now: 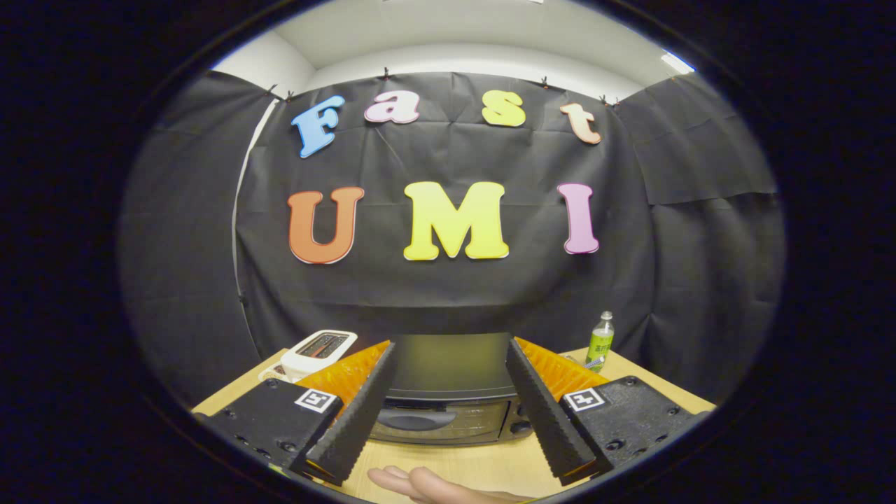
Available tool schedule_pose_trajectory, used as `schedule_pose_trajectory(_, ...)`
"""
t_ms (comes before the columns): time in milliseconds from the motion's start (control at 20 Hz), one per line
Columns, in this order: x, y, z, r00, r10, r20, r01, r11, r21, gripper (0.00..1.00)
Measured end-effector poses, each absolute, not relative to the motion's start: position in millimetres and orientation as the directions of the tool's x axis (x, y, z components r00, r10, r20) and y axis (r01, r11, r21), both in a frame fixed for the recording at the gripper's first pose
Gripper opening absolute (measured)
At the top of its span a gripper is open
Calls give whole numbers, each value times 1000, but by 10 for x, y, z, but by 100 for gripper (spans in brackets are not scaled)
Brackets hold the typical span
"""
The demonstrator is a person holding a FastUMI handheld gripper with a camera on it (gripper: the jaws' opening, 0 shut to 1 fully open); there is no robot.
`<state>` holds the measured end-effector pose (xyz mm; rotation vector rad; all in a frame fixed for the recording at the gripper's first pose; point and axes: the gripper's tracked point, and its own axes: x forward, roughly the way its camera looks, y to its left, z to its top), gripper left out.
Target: Open the toaster oven, put the food inside, and close the toaster oven door.
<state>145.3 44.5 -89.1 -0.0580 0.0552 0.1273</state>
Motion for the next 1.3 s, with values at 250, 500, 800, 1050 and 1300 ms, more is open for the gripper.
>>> schedule_pose_trajectory(250,1926,635,-1377,982,121,-143,-135,987,-92,100)
schedule_pose_trajectory(500,2084,777,-1800,960,102,-262,-135,985,-109,100)
schedule_pose_trajectory(800,2147,801,-1975,952,68,-299,-115,983,-141,100)
schedule_pose_trajectory(1050,2046,785,-2203,921,71,-384,-133,981,-138,100)
schedule_pose_trajectory(1300,1939,751,-2235,920,93,-381,-138,986,-90,100)
